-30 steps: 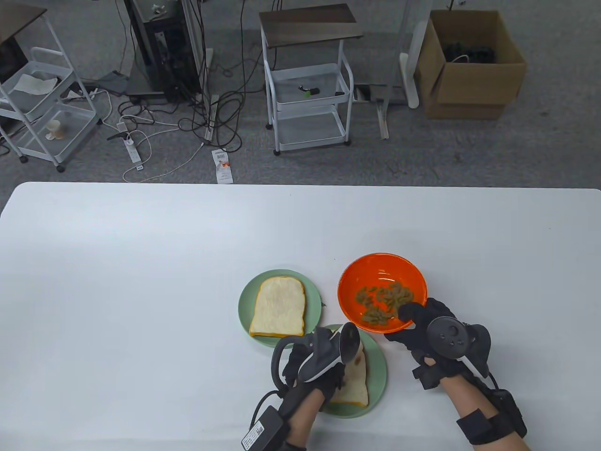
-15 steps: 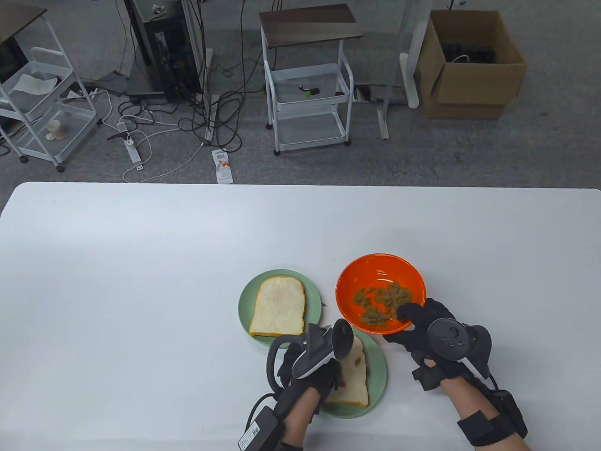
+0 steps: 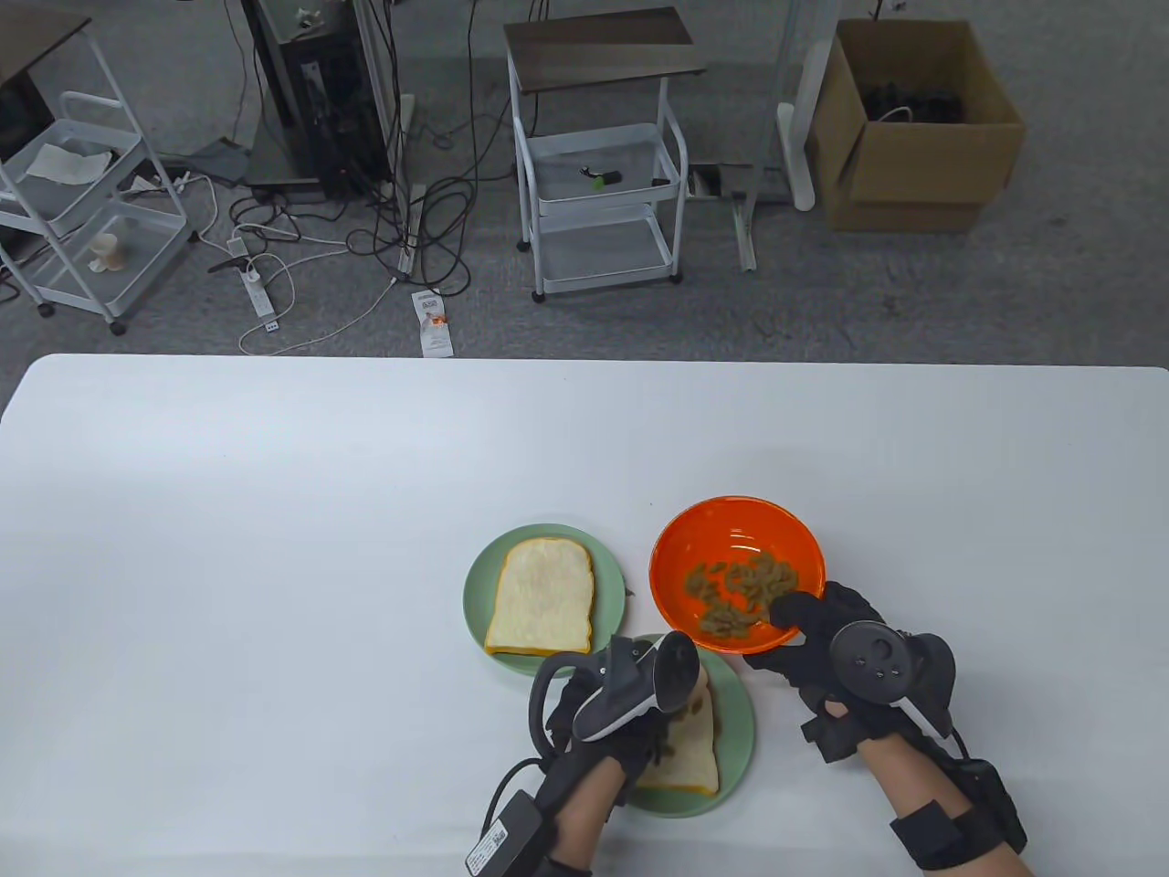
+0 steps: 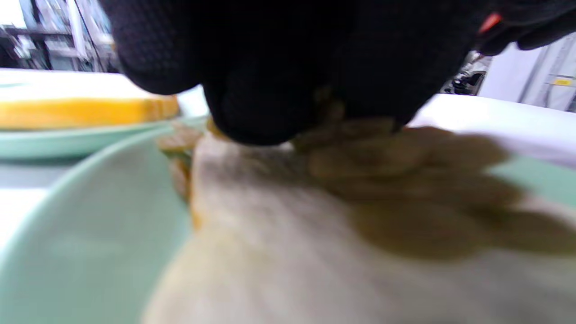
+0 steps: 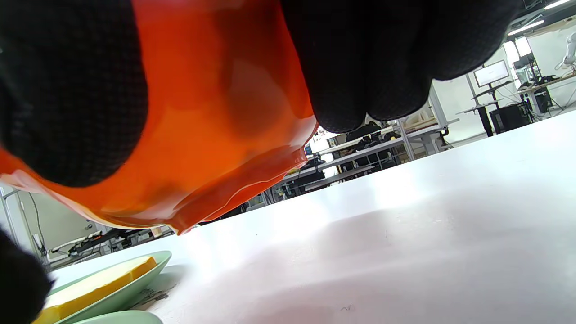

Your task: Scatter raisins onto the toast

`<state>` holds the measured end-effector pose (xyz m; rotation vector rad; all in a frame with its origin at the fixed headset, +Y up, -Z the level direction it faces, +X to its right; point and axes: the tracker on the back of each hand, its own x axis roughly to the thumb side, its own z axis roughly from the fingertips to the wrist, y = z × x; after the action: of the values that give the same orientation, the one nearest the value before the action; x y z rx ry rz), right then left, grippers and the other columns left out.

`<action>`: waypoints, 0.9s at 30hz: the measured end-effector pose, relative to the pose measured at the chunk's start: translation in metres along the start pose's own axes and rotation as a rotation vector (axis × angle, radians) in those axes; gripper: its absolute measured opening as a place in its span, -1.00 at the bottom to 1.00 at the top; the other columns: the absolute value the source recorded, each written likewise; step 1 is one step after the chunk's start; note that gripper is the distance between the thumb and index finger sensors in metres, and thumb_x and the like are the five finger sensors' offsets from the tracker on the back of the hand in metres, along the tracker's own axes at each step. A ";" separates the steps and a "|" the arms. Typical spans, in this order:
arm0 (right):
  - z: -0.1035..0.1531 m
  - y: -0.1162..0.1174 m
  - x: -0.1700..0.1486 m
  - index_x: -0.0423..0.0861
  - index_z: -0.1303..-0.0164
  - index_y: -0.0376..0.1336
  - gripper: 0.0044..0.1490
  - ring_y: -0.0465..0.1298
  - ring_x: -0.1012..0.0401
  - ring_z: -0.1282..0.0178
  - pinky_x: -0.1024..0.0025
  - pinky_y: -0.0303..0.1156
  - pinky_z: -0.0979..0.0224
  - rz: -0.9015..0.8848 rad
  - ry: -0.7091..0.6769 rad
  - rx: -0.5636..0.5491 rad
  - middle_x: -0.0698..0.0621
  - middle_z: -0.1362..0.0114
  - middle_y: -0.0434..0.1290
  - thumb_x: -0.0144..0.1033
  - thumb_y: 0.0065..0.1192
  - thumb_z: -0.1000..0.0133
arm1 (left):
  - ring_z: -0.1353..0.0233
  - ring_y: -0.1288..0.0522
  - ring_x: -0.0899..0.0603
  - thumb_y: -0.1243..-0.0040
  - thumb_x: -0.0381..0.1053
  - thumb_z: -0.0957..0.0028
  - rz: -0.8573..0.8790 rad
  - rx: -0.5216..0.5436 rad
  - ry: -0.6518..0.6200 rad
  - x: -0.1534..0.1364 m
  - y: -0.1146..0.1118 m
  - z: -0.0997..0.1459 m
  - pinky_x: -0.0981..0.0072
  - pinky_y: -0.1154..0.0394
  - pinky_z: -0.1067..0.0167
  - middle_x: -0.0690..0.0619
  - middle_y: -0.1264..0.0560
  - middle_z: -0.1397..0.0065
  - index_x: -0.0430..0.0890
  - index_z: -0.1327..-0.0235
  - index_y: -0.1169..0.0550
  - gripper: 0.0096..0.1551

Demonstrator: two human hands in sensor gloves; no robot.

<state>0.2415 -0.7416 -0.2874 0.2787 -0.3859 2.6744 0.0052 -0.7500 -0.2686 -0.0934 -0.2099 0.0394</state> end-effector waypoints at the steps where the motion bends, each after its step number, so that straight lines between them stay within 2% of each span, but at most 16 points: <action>1: 0.000 0.000 0.000 -0.13 0.03 0.54 -0.14 0.52 -0.37 -0.26 -0.35 0.36 -0.27 0.000 0.000 -0.001 -0.44 -0.21 0.59 0.20 0.76 0.38 | 0.09 -0.79 0.11 -0.56 0.14 0.15 -0.008 0.009 0.002 0.000 0.000 -0.001 0.34 -0.75 0.05 0.22 -0.70 -0.17 0.29 -0.20 -0.65 -0.43; 7: 0.000 0.000 0.000 -0.13 0.03 0.54 -0.14 0.52 -0.37 -0.27 -0.35 0.36 -0.27 -0.001 0.000 0.002 -0.44 -0.21 0.59 0.21 0.76 0.38 | 0.09 -0.80 0.12 -0.54 0.11 0.12 0.007 0.039 0.006 -0.004 0.002 0.000 0.36 -0.76 0.05 0.21 -0.69 -0.19 0.29 -0.20 -0.64 -0.45; 12: 0.001 0.000 0.001 -0.13 0.03 0.55 -0.14 0.52 -0.37 -0.26 -0.35 0.36 -0.27 0.000 -0.003 0.006 -0.44 -0.21 0.59 0.20 0.76 0.38 | 0.04 -0.81 0.10 -0.53 0.04 0.10 0.141 -0.043 -0.079 -0.005 0.005 0.001 0.35 -0.77 0.02 0.20 -0.68 -0.22 0.29 -0.20 -0.65 -0.46; 15: 0.001 -0.001 0.001 -0.13 0.02 0.54 -0.14 0.52 -0.37 -0.27 -0.35 0.36 -0.28 -0.004 -0.010 0.005 -0.44 -0.21 0.59 0.20 0.76 0.38 | -0.04 -0.79 0.06 -0.53 0.08 0.10 0.141 -0.015 -0.070 -0.006 0.009 0.003 0.28 -0.74 -0.04 0.24 -0.70 -0.20 0.31 -0.16 -0.67 -0.50; 18: 0.001 -0.001 0.002 -0.13 0.02 0.54 -0.13 0.52 -0.37 -0.27 -0.35 0.36 -0.28 -0.008 -0.019 0.005 -0.44 -0.22 0.58 0.20 0.76 0.38 | -0.02 -0.80 0.01 -0.41 0.33 0.12 0.110 0.044 -0.041 -0.009 0.011 0.005 0.22 -0.73 -0.01 0.26 -0.78 -0.07 0.29 0.00 -0.76 -0.57; 22: 0.002 0.000 0.003 -0.13 0.02 0.54 -0.14 0.52 -0.37 -0.28 -0.35 0.36 -0.28 -0.003 -0.029 0.001 -0.44 -0.22 0.58 0.20 0.76 0.38 | 0.08 -0.82 0.01 -0.39 0.38 0.15 0.071 0.082 -0.049 -0.010 0.015 0.008 0.24 -0.73 0.09 0.25 -0.81 0.00 0.28 0.07 -0.79 -0.56; 25: 0.003 0.000 0.005 -0.13 0.02 0.54 -0.13 0.52 -0.37 -0.28 -0.35 0.35 -0.28 0.005 -0.040 -0.004 -0.44 -0.22 0.58 0.20 0.76 0.38 | 0.18 -0.81 0.03 -0.40 0.41 0.18 0.059 0.255 -0.062 -0.010 0.029 0.018 0.28 -0.73 0.18 0.23 -0.82 0.09 0.26 0.15 -0.81 -0.56; 27: 0.004 0.001 0.007 -0.12 0.01 0.54 -0.14 0.52 -0.37 -0.28 -0.35 0.36 -0.28 0.012 -0.055 -0.015 -0.44 -0.22 0.58 0.19 0.76 0.37 | 0.15 -0.80 0.03 -0.36 0.48 0.20 0.046 0.360 -0.058 -0.009 0.036 0.025 0.28 -0.73 0.14 0.22 -0.81 0.06 0.25 0.13 -0.80 -0.49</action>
<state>0.2351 -0.7410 -0.2816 0.3468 -0.4261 2.6791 -0.0100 -0.7125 -0.2496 0.2614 -0.2556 0.1251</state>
